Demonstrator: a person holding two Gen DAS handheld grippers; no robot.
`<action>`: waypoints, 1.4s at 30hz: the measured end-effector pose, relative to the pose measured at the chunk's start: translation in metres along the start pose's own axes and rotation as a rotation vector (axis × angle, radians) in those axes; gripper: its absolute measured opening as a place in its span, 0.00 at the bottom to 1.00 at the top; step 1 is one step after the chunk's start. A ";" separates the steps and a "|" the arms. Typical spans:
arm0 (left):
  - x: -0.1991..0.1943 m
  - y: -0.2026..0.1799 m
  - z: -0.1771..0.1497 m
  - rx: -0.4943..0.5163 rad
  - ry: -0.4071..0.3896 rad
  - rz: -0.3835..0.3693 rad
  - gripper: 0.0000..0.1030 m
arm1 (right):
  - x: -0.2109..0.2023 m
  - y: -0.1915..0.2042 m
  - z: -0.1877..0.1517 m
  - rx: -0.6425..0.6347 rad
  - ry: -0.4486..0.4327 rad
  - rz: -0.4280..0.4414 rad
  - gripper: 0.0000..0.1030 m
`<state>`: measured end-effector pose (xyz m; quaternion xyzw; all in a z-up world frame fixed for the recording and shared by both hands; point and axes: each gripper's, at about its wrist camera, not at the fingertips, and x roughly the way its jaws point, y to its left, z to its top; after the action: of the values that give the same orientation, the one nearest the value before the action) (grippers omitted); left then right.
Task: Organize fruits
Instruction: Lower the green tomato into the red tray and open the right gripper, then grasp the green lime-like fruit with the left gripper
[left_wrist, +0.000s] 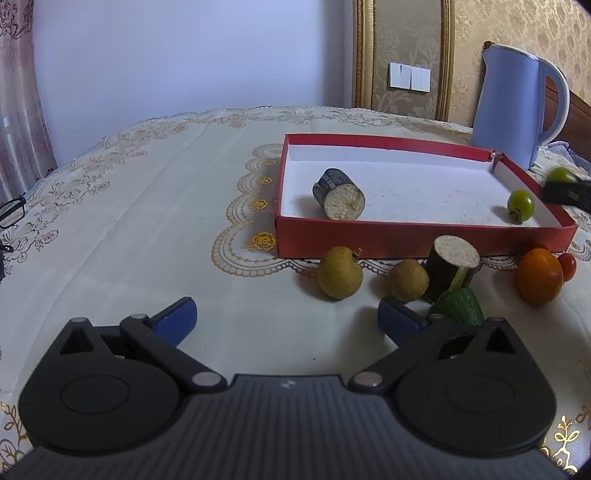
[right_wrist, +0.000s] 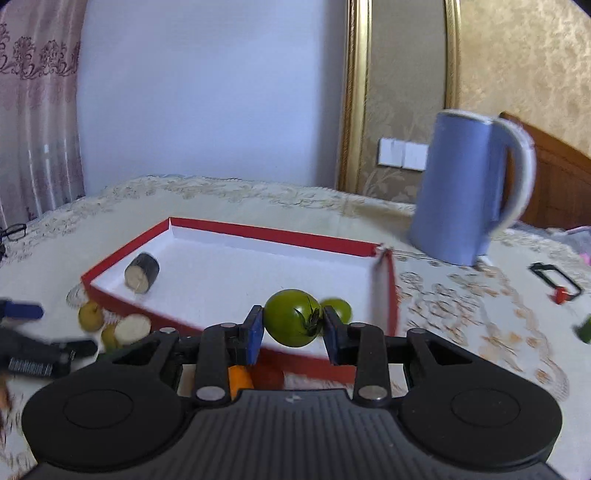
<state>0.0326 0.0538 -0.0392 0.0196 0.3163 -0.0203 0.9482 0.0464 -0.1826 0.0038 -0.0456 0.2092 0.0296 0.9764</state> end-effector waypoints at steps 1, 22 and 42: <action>0.000 0.000 0.000 -0.002 0.001 -0.001 1.00 | 0.011 0.001 0.005 -0.006 0.008 0.004 0.32; 0.001 0.003 0.001 -0.010 0.002 -0.008 1.00 | 0.076 0.009 0.013 0.010 0.125 0.016 0.72; -0.001 0.001 0.000 -0.003 0.000 -0.002 1.00 | -0.007 -0.098 -0.053 0.250 0.116 -0.414 0.81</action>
<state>0.0313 0.0550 -0.0386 0.0181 0.3163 -0.0209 0.9482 0.0260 -0.2857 -0.0334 0.0323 0.2529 -0.1997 0.9461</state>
